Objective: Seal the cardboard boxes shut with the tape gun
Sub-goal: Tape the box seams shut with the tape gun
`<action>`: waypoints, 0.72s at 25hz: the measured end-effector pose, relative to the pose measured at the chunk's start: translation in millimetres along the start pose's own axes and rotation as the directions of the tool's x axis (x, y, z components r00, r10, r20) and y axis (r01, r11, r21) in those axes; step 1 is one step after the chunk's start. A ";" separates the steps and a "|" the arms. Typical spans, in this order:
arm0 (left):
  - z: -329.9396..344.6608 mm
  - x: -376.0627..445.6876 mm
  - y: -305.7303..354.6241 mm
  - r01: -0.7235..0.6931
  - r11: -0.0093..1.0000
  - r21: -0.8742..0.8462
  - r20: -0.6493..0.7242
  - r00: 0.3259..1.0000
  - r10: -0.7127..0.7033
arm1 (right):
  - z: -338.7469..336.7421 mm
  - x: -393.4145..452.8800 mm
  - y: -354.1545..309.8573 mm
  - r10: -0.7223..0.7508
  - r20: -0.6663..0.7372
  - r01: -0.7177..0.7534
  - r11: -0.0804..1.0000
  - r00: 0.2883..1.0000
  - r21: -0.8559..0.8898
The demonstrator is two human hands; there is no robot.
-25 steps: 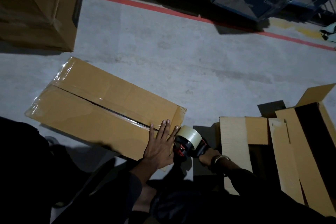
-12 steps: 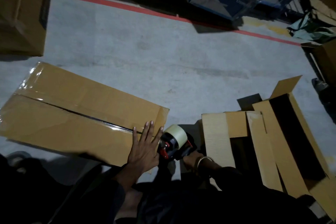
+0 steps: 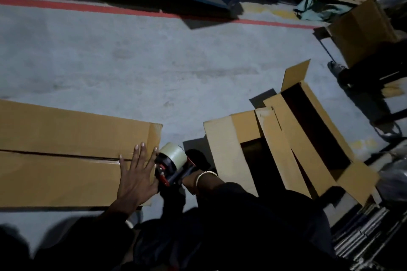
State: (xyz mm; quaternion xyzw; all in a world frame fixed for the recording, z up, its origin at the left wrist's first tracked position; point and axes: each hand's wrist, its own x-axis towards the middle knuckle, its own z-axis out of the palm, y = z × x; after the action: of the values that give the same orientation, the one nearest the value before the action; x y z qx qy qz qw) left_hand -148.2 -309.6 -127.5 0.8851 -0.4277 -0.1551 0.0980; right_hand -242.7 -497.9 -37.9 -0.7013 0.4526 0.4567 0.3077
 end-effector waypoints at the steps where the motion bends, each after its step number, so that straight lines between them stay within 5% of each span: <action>1: -2.0 -1.0 -2.9 -0.004 1.000 0.011 0.004 1.000 0.003 | 0.4 -2.3 0.4 -0.031 0.053 0.034 0.998 0.998 -0.045; 5: -6.4 -1.9 2.0 -0.003 0.999 0.043 0.011 1.000 0.002 | -3.3 -1.3 5.2 0.142 0.199 -0.135 0.990 0.970 -0.051; 9: 0.3 0.3 -5.6 0.006 1.000 -0.003 -0.037 0.999 -0.006 | -11.6 -4.1 1.5 -0.023 0.003 0.023 0.982 1.000 -0.188; 18: 1.6 -0.4 -3.0 0.011 1.000 -0.008 -0.021 1.000 -0.011 | -4.6 0.9 12.7 -0.030 -0.196 0.003 0.990 0.980 -0.138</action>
State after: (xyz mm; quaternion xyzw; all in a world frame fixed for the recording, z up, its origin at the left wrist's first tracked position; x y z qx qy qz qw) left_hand -146.9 -307.5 -129.8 0.8887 -0.4210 -0.1480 0.1052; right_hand -252.5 -507.2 -37.2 -0.7665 0.4426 0.4123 0.2159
